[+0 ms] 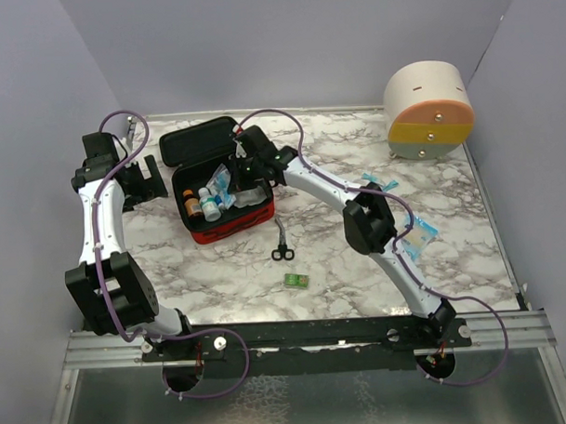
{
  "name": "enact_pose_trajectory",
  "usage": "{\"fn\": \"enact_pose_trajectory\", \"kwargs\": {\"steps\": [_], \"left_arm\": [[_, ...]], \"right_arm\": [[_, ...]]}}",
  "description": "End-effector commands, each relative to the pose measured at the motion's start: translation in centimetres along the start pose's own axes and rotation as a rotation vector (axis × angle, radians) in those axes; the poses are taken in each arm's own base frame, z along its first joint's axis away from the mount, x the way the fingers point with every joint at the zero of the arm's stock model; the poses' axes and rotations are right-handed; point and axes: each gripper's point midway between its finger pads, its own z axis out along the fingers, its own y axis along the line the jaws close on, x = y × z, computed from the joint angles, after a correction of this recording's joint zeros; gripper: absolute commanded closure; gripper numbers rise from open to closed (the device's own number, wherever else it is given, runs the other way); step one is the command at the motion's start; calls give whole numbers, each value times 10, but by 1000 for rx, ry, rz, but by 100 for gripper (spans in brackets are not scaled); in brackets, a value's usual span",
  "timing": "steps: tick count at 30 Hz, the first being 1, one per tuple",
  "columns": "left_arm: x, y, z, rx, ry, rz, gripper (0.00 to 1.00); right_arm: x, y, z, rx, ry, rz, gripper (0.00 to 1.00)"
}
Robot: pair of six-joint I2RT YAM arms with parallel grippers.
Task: Organize the medicine kit
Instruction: Place the medical item at the medicine box.
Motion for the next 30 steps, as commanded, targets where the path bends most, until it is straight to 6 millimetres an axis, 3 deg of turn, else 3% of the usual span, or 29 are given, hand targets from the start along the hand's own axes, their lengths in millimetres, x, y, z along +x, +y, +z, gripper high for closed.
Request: {"fn": "enact_pose_trajectory", "kwargs": {"steps": [1, 8, 13, 16, 21, 25, 30], "left_arm": [[-1, -3, -5, 17, -12, -14, 1], [2, -2, -4, 14, -6, -11, 1], [5, -2, -4, 12, -3, -11, 1], [6, -2, -4, 14, -1, -11, 1], [4, -3, -6, 16, -9, -8, 1], [5, -3, -6, 20, -7, -8, 1], [6, -4, -8, 25, -10, -3, 1]], "right_arm": [[3, -8, 7, 47, -23, 20, 99], [3, -40, 9, 208, -58, 47, 99], [2, -53, 9, 275, -71, 60, 97], [1, -54, 8, 289, -72, 62, 92], [-9, -61, -11, 352, -105, 51, 70], [-19, -53, -22, 331, -128, 56, 66], [-48, -15, -47, 199, -204, 14, 64]]}}
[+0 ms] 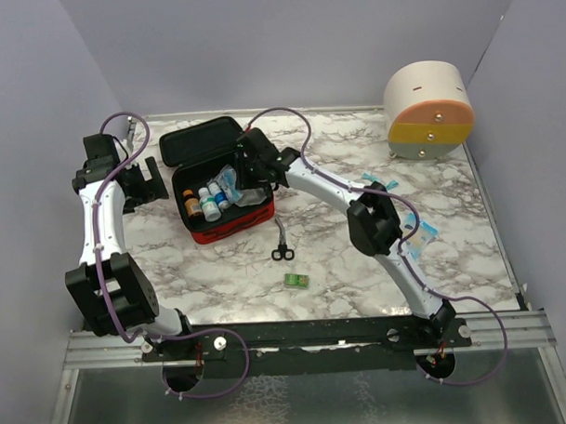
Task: Organize the medicine kit
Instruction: Place the medical item at the medicine box.
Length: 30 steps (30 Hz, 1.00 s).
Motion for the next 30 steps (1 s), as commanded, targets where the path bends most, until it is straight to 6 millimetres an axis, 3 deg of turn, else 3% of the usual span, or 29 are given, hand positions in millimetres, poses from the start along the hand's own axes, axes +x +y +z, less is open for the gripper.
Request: {"fn": "enact_pose_trajectory", "kwargs": {"steps": [1, 4, 7, 11, 14, 19, 24, 26, 30], "left_arm": [[2, -5, -10, 26, -22, -1, 1], [3, -5, -11, 28, -22, 3, 1], [5, -5, -11, 30, -17, 4, 1], [4, -6, -13, 33, -20, 6, 1], [2, -5, -16, 26, -29, 19, 1], [6, -3, -14, 20, -21, 18, 1], [4, -1, -13, 13, -20, 35, 1], [1, 0, -14, 6, -27, 53, 1], [-4, 0, -14, 7, -36, 74, 1]], "right_arm": [[-50, 20, -48, -67, -118, -32, 64], [-73, 32, -75, -89, -166, -57, 62], [-87, 31, -97, -64, -205, -82, 60], [-76, 17, -110, -4, -170, -117, 60], [-43, -8, -127, 81, -57, -141, 59], [38, -58, -172, 185, 105, -143, 55], [118, -69, -197, 105, 262, -334, 47], [134, -64, -204, 15, 285, -462, 46], [138, -55, -214, -121, 289, -656, 46]]}}
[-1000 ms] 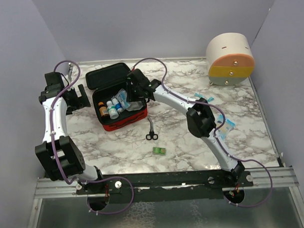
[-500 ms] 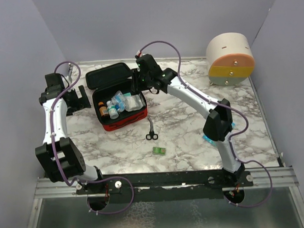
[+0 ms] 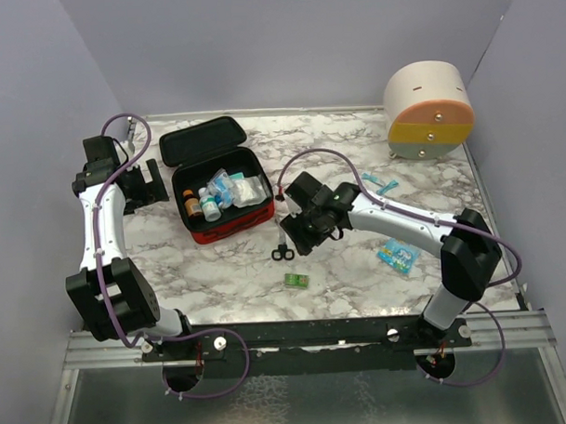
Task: Organize the medicine kit
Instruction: Place the medical item at the medicine box, then pick up the medical item at the center of the board.
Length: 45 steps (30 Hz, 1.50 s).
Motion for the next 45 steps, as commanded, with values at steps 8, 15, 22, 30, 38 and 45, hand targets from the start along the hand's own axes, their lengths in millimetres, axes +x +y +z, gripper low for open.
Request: {"fn": "enact_pose_trajectory", "kwargs": {"steps": [8, 15, 22, 30, 38, 45], "left_arm": [[-9, -3, -8, 25, -33, 53, 1], [-15, 0, -2, 16, -43, 61, 1], [-6, 5, 8, -8, 6, -8, 1], [-7, 7, 5, -17, 0, 4, 1], [-3, 10, 5, -16, 11, 4, 1], [-1, 12, 7, -8, 19, -11, 1]], "right_arm": [[4, 59, -25, -356, -94, -518, 47], [32, 73, -3, -380, -49, -672, 47], [46, 68, 25, -319, -17, -734, 47], [50, 77, 58, -314, -18, -795, 47], [58, 70, 69, -267, 9, -846, 68], [34, 68, 50, -204, -64, -848, 98]]}}
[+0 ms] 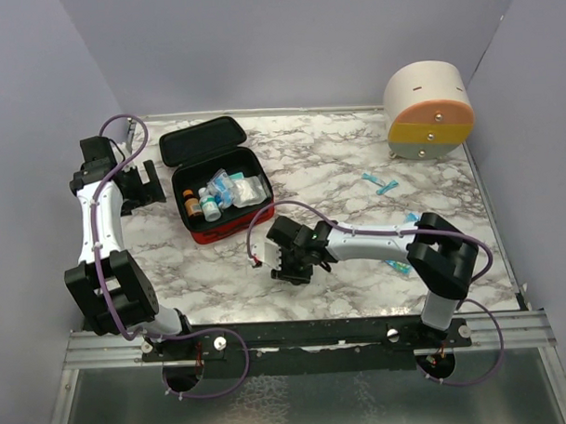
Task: Organize the medicine kit
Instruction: Pick up the medical item at the center of the board, then place the medical item at the medicine box.
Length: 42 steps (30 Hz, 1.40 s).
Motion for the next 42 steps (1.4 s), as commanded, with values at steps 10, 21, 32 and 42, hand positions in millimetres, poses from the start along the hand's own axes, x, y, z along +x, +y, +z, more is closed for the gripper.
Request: {"fn": "enact_pose_trajectory", "kwargs": {"steps": [10, 21, 32, 42], "left_arm": [[-5, 3, -3, 6, -11, -4, 1], [-7, -5, -6, 49, -20, -33, 1], [12, -4, -2, 58, 16, -52, 1], [10, -2, 1, 60, 13, -50, 1]], "right_arm": [[-130, -79, -72, 308, -235, -167, 97], [-222, -169, -23, 459, -315, -260, 99], [-210, -216, -38, 545, -334, -305, 99], [-186, -205, -29, 417, -312, -323, 99]]}}
